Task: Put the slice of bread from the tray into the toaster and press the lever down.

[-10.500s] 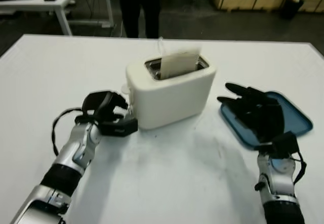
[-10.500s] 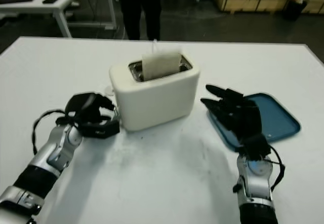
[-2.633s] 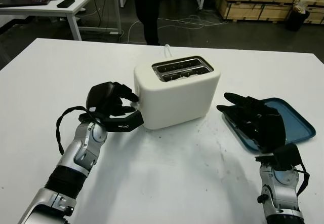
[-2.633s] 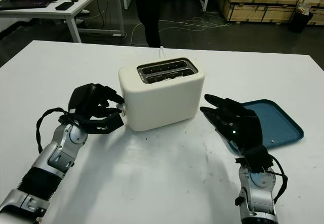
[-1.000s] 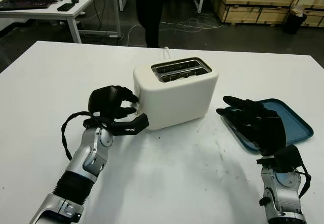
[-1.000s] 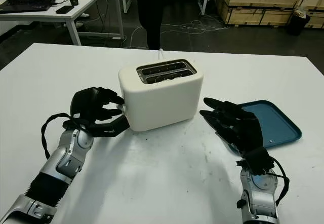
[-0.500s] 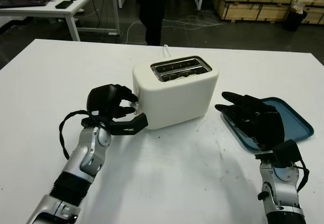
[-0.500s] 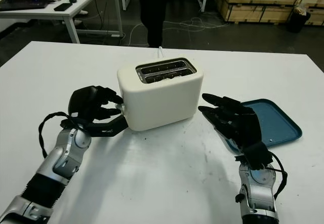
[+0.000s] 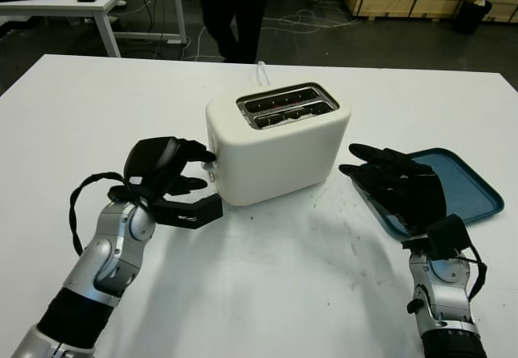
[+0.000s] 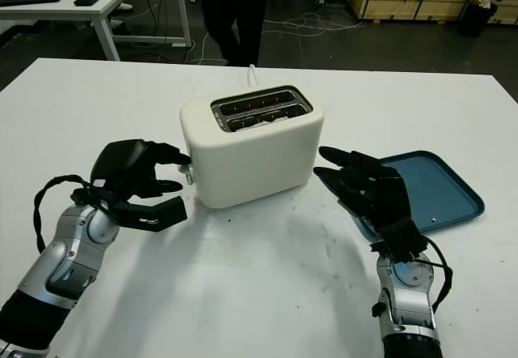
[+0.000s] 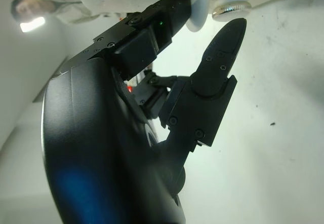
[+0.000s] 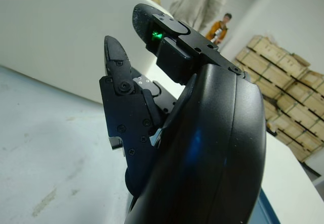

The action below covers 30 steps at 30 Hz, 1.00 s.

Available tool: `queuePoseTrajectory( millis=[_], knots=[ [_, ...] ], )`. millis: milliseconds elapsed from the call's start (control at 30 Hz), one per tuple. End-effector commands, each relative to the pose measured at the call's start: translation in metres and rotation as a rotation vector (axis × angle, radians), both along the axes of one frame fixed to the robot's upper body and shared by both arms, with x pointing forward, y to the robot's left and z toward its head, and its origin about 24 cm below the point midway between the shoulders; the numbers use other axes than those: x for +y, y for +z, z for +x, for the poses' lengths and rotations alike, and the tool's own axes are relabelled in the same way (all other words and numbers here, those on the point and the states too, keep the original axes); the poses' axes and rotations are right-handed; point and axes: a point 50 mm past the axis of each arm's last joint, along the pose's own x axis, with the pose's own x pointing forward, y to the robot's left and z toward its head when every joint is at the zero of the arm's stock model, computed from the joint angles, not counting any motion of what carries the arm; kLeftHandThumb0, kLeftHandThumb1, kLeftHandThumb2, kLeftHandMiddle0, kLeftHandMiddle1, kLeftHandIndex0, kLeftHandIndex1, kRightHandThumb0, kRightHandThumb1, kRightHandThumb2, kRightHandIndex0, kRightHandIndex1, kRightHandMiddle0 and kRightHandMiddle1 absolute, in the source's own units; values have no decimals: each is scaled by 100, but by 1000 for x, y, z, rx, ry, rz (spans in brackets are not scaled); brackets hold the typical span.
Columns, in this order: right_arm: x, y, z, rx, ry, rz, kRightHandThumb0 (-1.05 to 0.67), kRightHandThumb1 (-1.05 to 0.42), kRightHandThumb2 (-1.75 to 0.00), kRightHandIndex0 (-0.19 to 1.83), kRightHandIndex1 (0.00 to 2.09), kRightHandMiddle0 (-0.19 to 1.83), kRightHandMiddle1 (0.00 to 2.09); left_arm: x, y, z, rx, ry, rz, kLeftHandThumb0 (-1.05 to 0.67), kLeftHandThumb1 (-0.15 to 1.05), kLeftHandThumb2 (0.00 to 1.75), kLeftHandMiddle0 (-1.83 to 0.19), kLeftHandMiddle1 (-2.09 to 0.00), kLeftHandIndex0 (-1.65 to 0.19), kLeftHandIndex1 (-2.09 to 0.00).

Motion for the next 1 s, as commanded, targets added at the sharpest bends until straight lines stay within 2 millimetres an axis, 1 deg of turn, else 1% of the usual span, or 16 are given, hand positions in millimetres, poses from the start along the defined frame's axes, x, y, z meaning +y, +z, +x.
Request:
queuePoseTrajectory(
  millis=[0, 133, 167, 200, 267, 367, 467, 533, 567, 633, 767, 900, 967],
  knots=[
    [-1, 3, 3, -15, 0, -9, -25, -92, -10, 108, 2, 95, 0, -29, 3, -8, 14, -161, -27, -17, 72, 0, -103, -119, -132, -2],
    [1, 3, 4, -6, 10, -5, -25, -92, -10, 108, 2, 95, 0, -21, 10, -9, -19, -140, -14, -18, 71, 0, -98, -139, -133, -2],
    [1, 3, 4, -5, 13, -1, -25, -92, -10, 108, 2, 94, 0, -19, 12, -9, -29, -136, -8, -18, 71, 0, -96, -140, -133, -2],
    [0, 3, 5, -5, 14, -1, -25, -92, -10, 108, 2, 94, 0, -16, 15, -9, -41, -132, -7, -18, 72, 0, -96, -135, -133, -2],
    [0, 4, 6, -6, 12, -8, -25, -92, -10, 108, 2, 94, 0, -6, 25, -10, -103, -114, -17, -18, 71, 0, -98, -133, -133, -2],
    [-1, 6, 8, -5, 6, -13, -24, -92, -9, 107, 2, 94, 0, 9, 41, -10, -204, -65, -30, -21, 72, 1, -99, -136, -135, -3],
    [0, 7, 10, -6, 10, -10, -24, -92, -9, 107, 2, 95, 0, 20, 52, -11, -265, -28, -34, -23, 74, 1, -95, -141, -134, -2],
    [1, 7, 10, -6, 14, -8, -23, -92, -9, 107, 2, 95, 0, 25, 57, -12, -293, -16, -29, -23, 75, 1, -93, -149, -134, -2],
    [1, 7, 10, -3, 16, -10, -23, -92, -9, 107, 2, 95, 1, 26, 58, -12, -303, -11, -28, -24, 75, 1, -92, -150, -134, -2],
    [1, 6, 11, -1, 20, -15, -24, -92, -9, 107, 2, 95, 0, 27, 59, -13, -312, -4, -23, -25, 74, 0, -93, -146, -134, -2],
    [1, 5, 11, 2, 16, -22, -24, -92, -8, 107, 2, 95, 0, 27, 58, -13, -316, -2, -16, -24, 73, 0, -97, -134, -134, -1],
    [0, 7, 12, 2, 20, -24, -24, -92, -8, 106, 1, 95, 0, 28, 59, -12, -325, -7, -7, -25, 72, 0, -96, -138, -135, -1],
    [-4, 14, 14, -24, 22, -48, -24, -92, -8, 104, 0, 93, 0, 31, 62, -12, -335, -2, 9, -29, 73, 1, -96, -141, -135, -1]
  ],
)
